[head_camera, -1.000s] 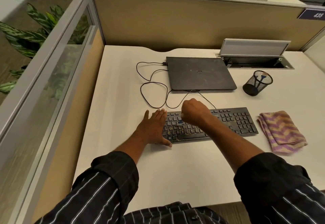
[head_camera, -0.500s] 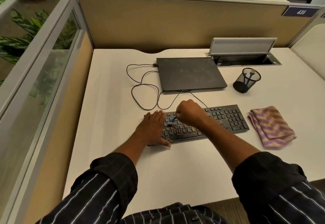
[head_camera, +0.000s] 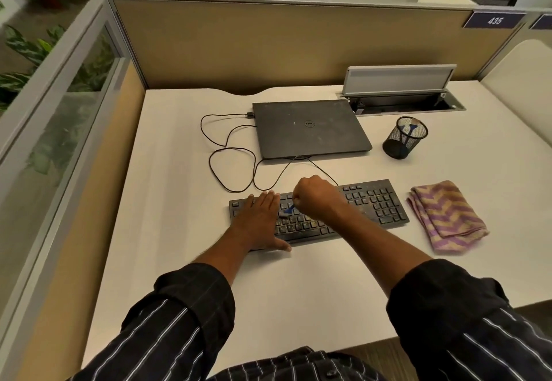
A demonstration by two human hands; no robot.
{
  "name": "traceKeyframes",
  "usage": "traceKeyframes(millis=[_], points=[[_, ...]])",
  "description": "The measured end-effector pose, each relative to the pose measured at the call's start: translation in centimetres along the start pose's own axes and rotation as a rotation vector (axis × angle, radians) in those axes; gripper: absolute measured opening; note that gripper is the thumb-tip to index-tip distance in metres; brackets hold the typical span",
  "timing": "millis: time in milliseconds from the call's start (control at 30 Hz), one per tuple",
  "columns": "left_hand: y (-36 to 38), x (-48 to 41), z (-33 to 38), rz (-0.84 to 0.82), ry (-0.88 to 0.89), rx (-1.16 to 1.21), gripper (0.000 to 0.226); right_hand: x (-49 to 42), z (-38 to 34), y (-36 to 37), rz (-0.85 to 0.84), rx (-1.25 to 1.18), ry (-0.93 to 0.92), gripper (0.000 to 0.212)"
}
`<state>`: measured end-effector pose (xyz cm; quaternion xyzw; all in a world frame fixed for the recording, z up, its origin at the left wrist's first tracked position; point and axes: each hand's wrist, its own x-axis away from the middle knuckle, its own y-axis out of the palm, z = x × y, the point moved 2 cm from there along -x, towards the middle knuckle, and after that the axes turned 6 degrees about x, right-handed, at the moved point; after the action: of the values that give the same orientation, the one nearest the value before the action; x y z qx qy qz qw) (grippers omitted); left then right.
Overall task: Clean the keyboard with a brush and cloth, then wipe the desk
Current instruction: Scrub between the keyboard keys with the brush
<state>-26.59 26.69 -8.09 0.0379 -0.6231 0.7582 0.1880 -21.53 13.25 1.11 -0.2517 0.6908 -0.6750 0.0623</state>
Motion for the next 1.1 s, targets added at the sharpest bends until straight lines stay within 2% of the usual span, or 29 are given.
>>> traceKeyframes(millis=[133, 267, 400, 533, 667, 800, 967, 1100], points=[[-0.1, -0.3, 0.3, -0.009, -0.015, 0.021, 0.136, 0.7, 1.8, 0.1, 0.066, 0.125, 0.086, 0.017], [-0.1, -0.4, 0.7, -0.015, -0.022, 0.04, 0.135, 0.6, 3.6, -0.9, 0.085, 0.059, 0.163, 0.015], [-0.3, -0.9, 1.8, -0.018, -0.016, 0.041, 0.134, 0.0, 3.3, -0.7, 0.012, -0.071, 0.107, 0.02], [-0.7, -1.5, 2.9, -0.033, -0.012, 0.04, 0.133, 0.7, 4.8, -0.2, 0.049, 0.05, 0.12, 0.025], [-0.6, -2.0, 3.4, -0.043, -0.015, 0.03, 0.133, 0.8, 7.1, -0.6, 0.083, 0.053, 0.196, 0.015], [-0.5, -2.5, 4.1, -0.034, -0.023, 0.022, 0.134, -0.1, 6.9, -0.6, 0.023, -0.072, 0.117, 0.016], [-0.6, -3.2, 4.8, -0.043, -0.027, 0.028, 0.135, 0.5, 7.8, -0.3, 0.024, 0.071, 0.098, 0.025], [-0.6, -3.4, 5.1, -0.048, -0.033, 0.024, 0.135, 0.3, 9.7, -1.0, 0.05, 0.066, 0.15, 0.018]])
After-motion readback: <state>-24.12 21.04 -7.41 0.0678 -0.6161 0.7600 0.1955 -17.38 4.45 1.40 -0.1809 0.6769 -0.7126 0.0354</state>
